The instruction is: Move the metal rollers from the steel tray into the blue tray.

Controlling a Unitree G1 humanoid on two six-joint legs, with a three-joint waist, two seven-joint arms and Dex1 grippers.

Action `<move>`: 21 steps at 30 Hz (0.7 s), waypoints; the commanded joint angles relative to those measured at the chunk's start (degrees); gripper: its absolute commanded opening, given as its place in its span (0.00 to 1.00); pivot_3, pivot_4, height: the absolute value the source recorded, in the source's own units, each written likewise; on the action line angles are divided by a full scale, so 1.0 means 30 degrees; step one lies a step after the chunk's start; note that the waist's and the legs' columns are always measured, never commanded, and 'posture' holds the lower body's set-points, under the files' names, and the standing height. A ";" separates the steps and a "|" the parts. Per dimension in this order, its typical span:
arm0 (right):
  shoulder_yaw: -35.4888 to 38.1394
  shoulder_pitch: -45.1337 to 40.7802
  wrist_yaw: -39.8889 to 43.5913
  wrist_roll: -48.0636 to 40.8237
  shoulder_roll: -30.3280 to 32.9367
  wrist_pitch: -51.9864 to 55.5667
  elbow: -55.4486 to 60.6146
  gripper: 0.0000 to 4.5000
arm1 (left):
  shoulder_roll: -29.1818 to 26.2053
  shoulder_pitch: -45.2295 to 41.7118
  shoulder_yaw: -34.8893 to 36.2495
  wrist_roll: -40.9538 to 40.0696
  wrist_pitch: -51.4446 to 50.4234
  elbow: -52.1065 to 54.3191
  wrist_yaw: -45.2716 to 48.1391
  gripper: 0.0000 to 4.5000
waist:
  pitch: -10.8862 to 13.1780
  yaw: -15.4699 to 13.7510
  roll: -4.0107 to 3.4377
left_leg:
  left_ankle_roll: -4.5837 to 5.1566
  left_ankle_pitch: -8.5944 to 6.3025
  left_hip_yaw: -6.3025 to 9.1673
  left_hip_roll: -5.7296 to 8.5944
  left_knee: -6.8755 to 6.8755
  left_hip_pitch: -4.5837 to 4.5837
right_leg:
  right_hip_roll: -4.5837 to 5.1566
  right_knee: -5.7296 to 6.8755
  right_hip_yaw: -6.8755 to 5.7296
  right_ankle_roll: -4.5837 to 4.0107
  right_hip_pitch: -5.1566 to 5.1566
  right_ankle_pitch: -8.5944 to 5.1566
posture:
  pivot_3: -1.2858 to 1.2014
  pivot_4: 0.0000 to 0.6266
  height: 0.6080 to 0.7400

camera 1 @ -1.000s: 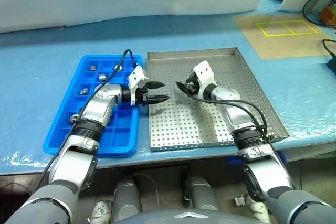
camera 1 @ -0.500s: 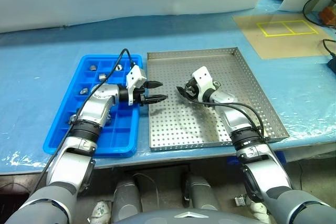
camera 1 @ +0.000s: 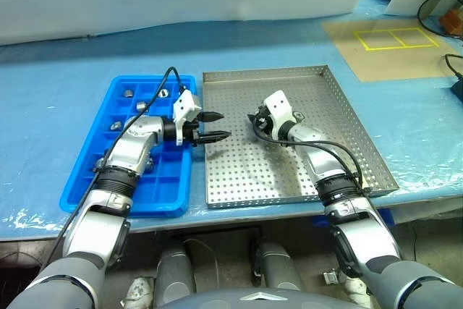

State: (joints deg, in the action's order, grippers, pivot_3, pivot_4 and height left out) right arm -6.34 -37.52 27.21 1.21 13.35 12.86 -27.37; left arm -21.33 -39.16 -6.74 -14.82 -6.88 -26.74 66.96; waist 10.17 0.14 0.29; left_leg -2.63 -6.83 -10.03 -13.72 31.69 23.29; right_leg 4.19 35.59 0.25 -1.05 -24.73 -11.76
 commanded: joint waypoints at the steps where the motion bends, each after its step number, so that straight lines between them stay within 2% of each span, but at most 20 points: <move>1: -0.0142 -0.0177 -0.0218 0.0256 -0.0016 -0.0037 0.0011 0.36 | -0.0212 0.0030 0.0330 -0.0210 0.0015 0.0782 0.0058 0.69 | 0.0000 0.0000 0.0000 | 0.0000 0.0000 -0.0001 0.0000 -0.0002 -0.0001 | 0.0000 -0.0001 0.0001 0.0000 -0.0001 0.0000 | 0.41 0.24 1.00; 8: -0.0454 0.0459 0.0825 0.0074 0.0082 -0.0092 0.0818 0.36 | -0.0237 0.0178 0.0301 -0.0223 -0.0172 0.1126 0.0051 0.69 | 0.0000 0.0003 0.0000 | -0.0001 0.0001 -0.0002 -0.0002 -0.0015 -0.0006 | -0.0001 -0.0009 0.0000 0.0000 0.0000 0.0000 | 0.41 0.24 1.00; 12: -0.0162 -0.0057 0.0410 0.0022 -0.0092 0.0360 0.1251 0.36 | -0.0698 0.0151 0.0687 -0.0563 -0.0630 0.1814 0.0132 0.69 | 0.0000 0.0034 0.0000 | -0.0002 0.0001 -0.0004 -0.0003 -0.0029 -0.0005 | -0.0002 -0.0020 0.0001 0.0000 -0.0001 -0.0001 | 0.41 0.24 1.00; 16: 0.0062 -0.0870 0.0861 -0.0544 -0.0233 0.0781 0.2379 0.36 | -0.1997 0.0814 0.1223 -0.1413 -0.1919 0.3909 0.0553 0.69 | 0.0004 0.0097 -0.0005 | -0.0008 0.0005 -0.0008 -0.0004 -0.0052 0.0001 | -0.0004 -0.0019 0.0001 0.0000 -0.0032 -0.0001 | 0.42 0.24 1.00; 21: -0.0375 -0.2165 0.2811 -0.1719 -0.0687 0.1667 0.3870 0.36 | -0.4595 0.2234 0.2575 -0.2273 -0.3345 0.6476 0.0645 0.69 | 0.0010 0.0163 -0.0011 | -0.0042 0.0026 -0.0031 -0.0010 -0.0138 0.0022 | -0.0015 -0.0015 0.0005 -0.0007 -0.0116 -0.0005 | 0.44 0.24 1.00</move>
State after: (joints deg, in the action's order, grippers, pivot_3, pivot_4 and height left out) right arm -6.99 -42.29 33.38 -1.58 12.14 17.61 -19.62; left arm -33.63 -32.83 -1.51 -20.00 -15.86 -10.88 68.71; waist 10.20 0.63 0.26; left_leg -2.76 -6.75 -10.13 -13.76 31.23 23.34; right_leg 4.14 35.54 0.25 -1.09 -25.08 -11.79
